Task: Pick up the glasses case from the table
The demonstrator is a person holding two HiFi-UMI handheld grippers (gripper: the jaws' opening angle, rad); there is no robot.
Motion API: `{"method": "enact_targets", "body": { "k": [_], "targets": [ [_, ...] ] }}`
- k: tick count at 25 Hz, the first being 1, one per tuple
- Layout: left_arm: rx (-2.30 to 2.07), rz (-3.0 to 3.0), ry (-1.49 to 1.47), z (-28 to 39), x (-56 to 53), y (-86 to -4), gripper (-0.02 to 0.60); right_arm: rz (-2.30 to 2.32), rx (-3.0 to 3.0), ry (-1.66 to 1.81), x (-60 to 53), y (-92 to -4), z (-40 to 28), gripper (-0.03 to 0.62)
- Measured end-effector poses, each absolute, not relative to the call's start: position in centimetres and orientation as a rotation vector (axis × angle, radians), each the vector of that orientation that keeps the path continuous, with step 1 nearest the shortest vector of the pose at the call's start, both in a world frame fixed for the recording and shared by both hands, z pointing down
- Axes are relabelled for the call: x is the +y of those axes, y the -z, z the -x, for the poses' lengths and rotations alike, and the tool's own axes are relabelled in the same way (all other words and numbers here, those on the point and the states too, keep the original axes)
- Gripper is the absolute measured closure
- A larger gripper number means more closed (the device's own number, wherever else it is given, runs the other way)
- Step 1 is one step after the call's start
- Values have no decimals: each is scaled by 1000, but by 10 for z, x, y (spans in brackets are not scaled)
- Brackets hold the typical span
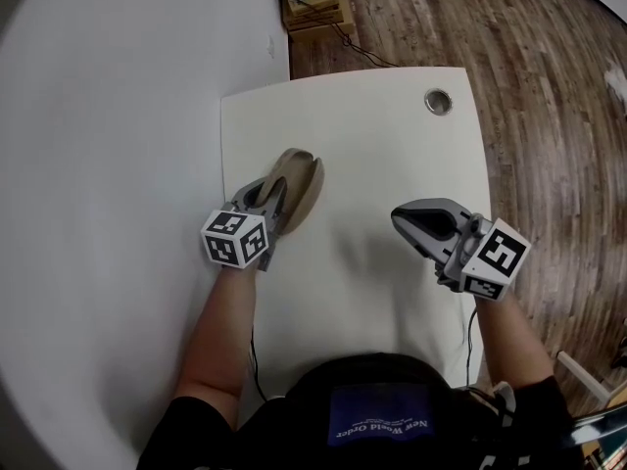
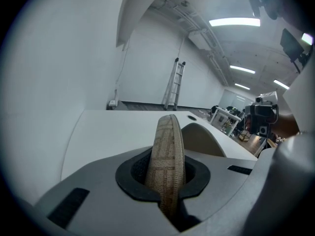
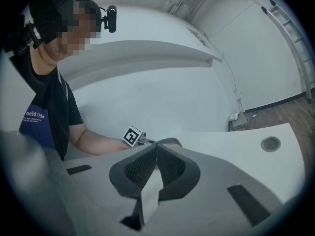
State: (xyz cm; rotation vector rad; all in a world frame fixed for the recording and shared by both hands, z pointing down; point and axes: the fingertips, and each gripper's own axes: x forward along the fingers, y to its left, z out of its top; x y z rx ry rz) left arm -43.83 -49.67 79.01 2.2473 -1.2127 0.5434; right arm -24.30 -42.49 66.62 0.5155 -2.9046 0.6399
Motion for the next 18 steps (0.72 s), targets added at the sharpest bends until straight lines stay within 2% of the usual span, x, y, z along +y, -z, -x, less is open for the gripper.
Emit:
{"method": "enact_targets", "body": {
  "k": [18],
  "targets": [
    [-1283, -2301, -482, 408, -411, -656, 554, -643, -2943, -470, -352, -562, 179, 591]
  ]
}}
